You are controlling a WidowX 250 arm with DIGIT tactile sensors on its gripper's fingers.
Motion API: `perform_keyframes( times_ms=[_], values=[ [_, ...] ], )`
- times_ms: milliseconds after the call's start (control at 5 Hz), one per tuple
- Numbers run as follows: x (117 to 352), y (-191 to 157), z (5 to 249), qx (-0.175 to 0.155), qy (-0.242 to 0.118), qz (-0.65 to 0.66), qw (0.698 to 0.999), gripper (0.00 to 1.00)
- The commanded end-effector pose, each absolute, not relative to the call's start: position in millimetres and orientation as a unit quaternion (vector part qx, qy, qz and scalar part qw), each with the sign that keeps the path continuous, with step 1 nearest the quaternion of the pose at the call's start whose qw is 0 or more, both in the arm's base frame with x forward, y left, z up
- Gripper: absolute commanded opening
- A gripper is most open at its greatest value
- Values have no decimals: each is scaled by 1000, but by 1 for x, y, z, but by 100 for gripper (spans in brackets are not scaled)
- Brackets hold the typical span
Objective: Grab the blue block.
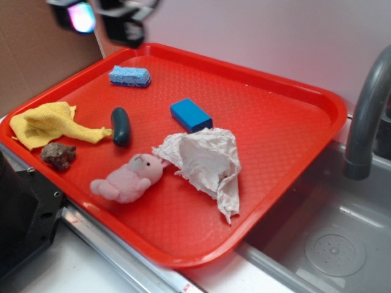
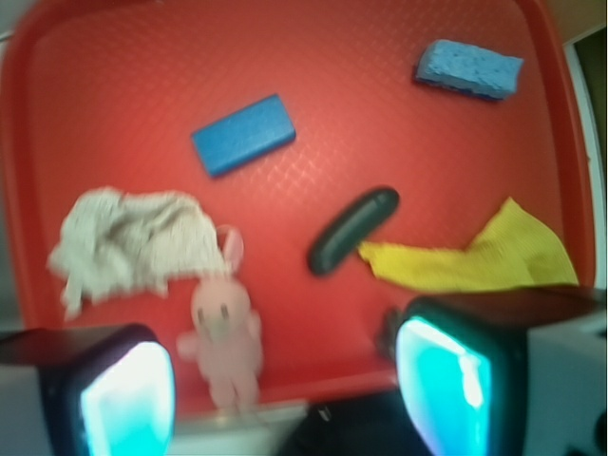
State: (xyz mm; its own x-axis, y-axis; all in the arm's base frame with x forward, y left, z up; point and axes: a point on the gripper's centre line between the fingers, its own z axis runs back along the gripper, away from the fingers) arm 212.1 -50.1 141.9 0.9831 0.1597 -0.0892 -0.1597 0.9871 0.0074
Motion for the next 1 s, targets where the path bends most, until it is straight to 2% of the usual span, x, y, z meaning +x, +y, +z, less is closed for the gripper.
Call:
perform_keyframes(
  times_ms=[0,200,400,600,800],
  values=[
    [258,-21,96,-34,-17,319,947,100],
    [250,-15,80,7,-25,434,901,100],
    [249,-16,49,-17,-26,472,881,100],
    [250,-19,43,-14,-16,466,885,100],
    [233,-25,0,-8,19,425,905,100]
  ],
)
